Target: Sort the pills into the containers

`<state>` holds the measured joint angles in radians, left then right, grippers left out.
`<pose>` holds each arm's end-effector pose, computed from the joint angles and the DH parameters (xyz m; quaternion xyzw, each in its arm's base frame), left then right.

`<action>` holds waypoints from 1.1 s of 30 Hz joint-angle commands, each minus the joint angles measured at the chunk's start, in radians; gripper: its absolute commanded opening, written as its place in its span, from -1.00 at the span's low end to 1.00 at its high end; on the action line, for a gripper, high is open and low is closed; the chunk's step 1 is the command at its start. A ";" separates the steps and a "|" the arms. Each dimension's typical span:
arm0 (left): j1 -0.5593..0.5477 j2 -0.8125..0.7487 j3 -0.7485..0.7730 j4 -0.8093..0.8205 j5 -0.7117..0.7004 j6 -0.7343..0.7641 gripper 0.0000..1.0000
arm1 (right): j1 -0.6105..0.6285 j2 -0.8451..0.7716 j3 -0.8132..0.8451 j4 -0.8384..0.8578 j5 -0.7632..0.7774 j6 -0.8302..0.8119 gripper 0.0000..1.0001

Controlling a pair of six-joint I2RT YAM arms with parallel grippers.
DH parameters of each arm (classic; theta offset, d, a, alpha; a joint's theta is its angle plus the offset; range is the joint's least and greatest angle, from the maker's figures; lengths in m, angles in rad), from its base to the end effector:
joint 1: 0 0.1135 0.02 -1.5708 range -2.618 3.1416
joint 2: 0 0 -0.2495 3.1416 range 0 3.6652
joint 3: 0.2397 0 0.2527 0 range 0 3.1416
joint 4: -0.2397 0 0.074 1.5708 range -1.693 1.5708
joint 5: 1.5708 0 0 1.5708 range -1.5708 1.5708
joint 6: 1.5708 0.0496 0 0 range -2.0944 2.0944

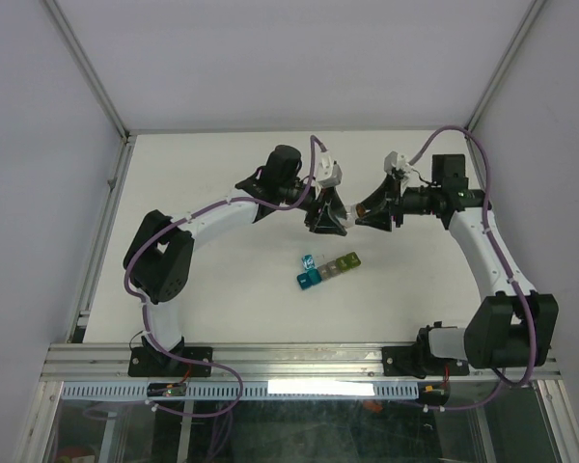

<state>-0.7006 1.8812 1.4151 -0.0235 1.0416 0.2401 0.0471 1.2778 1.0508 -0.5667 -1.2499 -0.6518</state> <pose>0.3010 -0.3099 0.2478 0.5653 0.5469 -0.5172 0.3373 0.2610 0.0594 0.2917 -0.4652 0.6293 0.4254 0.4545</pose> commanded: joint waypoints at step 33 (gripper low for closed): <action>0.003 -0.041 0.048 -0.065 0.046 0.112 -1.00 | 0.012 0.025 0.118 -0.340 0.046 -0.629 0.93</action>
<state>-0.6937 1.8812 1.4174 -0.1337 1.0500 0.3321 0.0879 1.3876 1.2091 -1.0882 -1.1557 -1.5742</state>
